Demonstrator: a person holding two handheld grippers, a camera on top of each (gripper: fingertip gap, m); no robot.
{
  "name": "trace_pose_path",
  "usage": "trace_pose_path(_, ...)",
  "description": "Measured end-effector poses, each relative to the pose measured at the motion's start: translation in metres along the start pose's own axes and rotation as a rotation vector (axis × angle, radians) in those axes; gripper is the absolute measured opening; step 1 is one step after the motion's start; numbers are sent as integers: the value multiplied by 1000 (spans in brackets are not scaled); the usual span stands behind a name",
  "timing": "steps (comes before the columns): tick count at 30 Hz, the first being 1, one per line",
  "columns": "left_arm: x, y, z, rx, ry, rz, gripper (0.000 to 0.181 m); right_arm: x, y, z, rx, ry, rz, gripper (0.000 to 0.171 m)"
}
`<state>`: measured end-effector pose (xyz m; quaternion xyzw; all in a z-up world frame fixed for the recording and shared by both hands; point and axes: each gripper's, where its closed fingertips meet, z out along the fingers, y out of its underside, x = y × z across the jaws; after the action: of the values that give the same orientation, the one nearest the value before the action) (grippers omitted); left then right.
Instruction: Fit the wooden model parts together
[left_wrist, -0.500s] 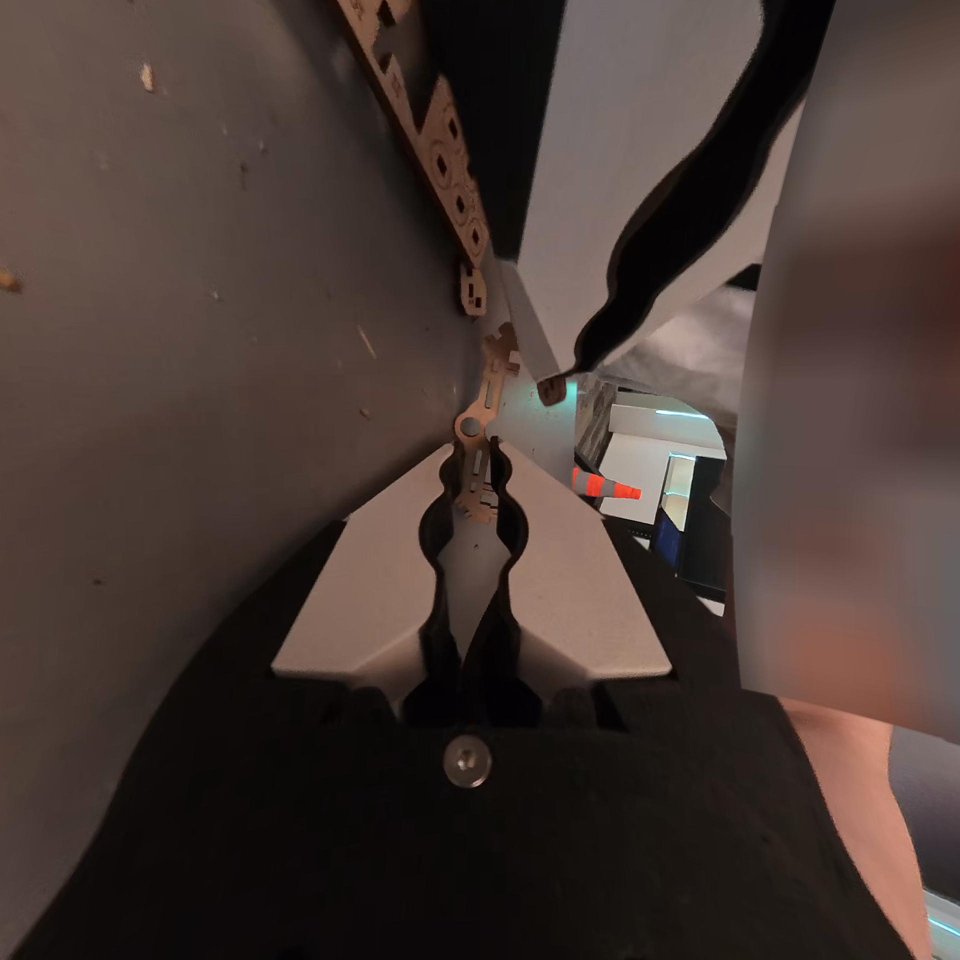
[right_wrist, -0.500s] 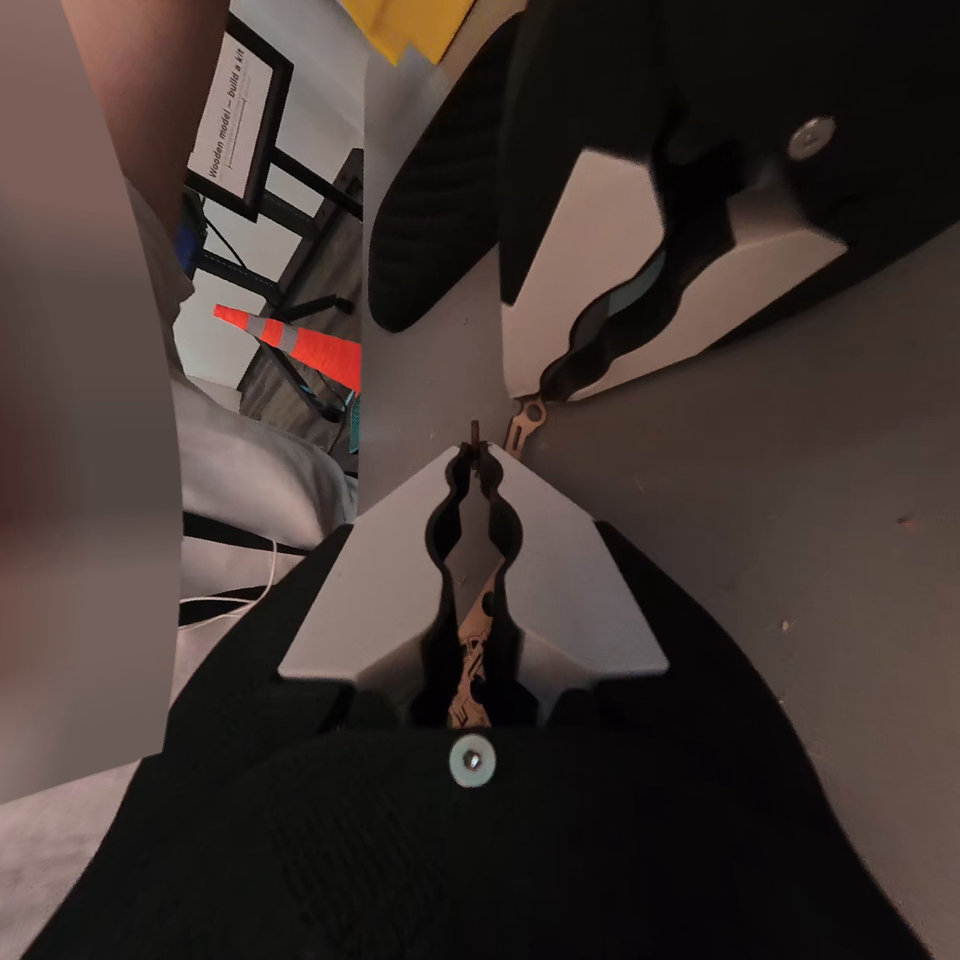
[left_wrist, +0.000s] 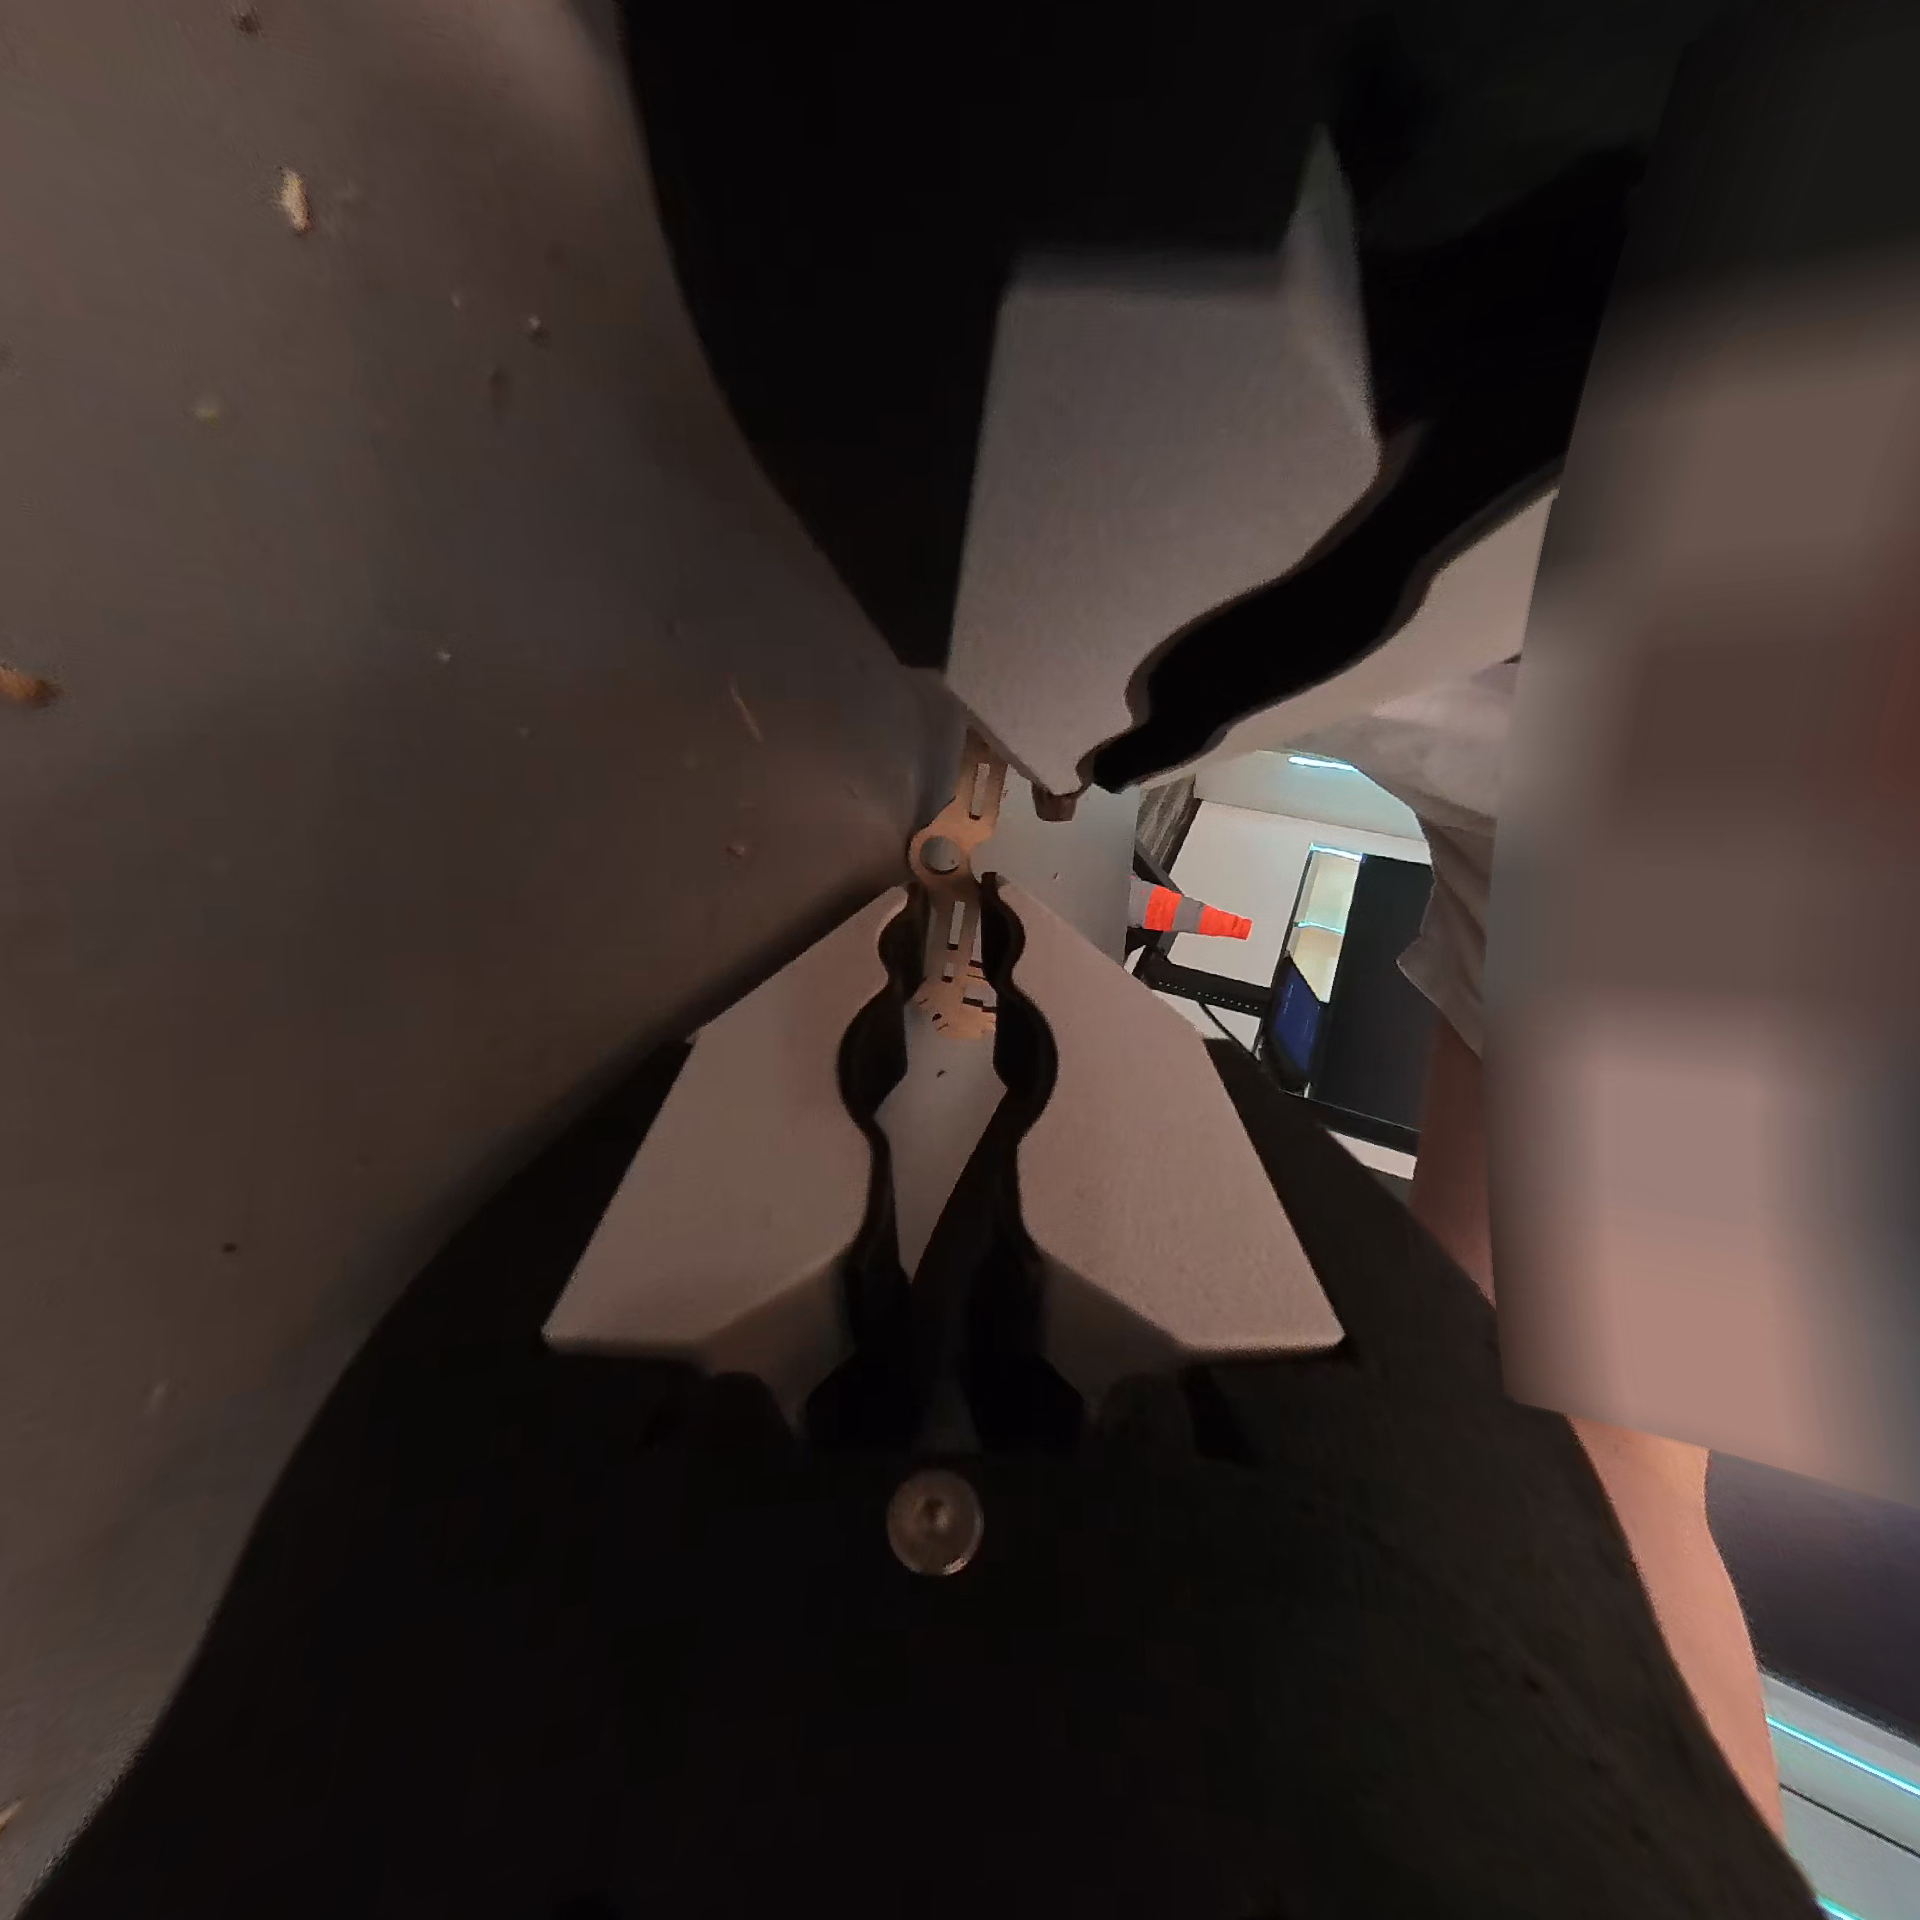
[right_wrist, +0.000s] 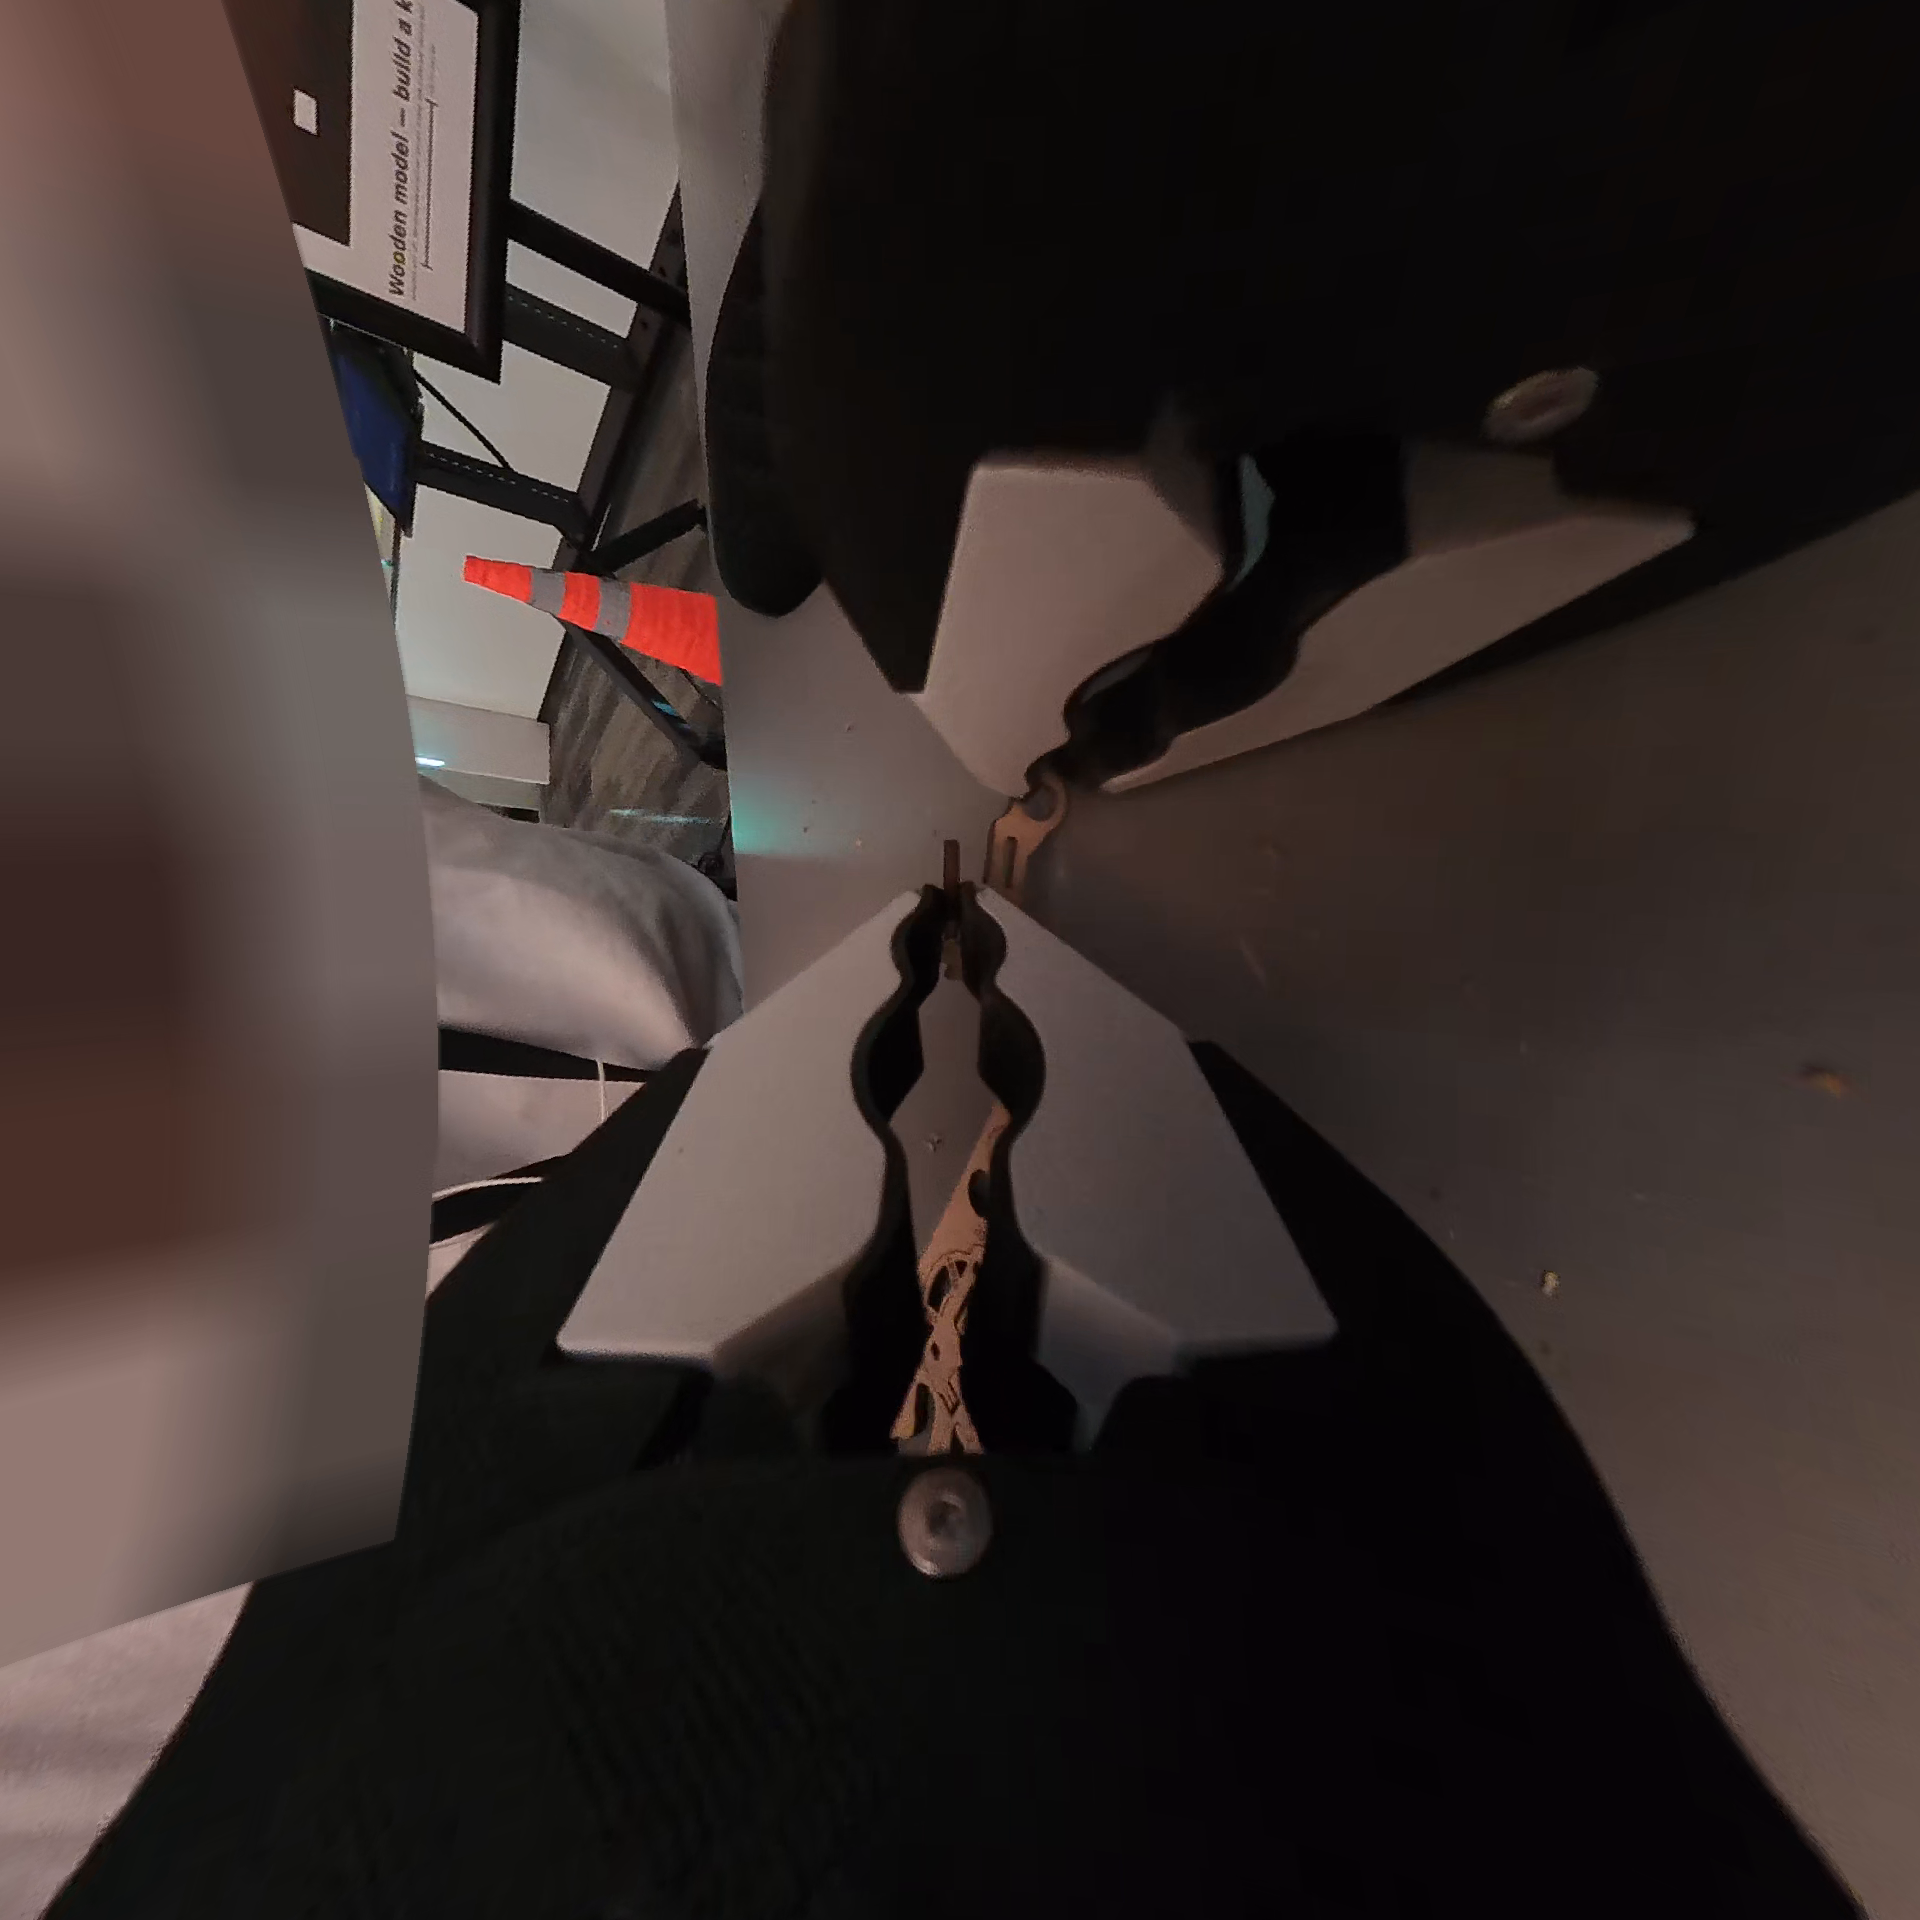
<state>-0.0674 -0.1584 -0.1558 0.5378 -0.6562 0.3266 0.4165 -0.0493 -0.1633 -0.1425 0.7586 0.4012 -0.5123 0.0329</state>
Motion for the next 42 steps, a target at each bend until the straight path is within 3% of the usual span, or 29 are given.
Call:
trace_pose_path(3,-1,1,0,-7,-16,18,9,-7,-6,-2,20,-26,-29,1)
trace_pose_path(6,-1,1,0,-6,-4,10,9,-2,-5,-5,-5,58,-97,1)
trace_pose_path(27,0,0,-2,-51,20,2,9,3,3,3,85,-13,-96,2)
trace_pose_path(42,1,-9,-10,59,-15,41,5,9,9,7,69,46,-114,2)
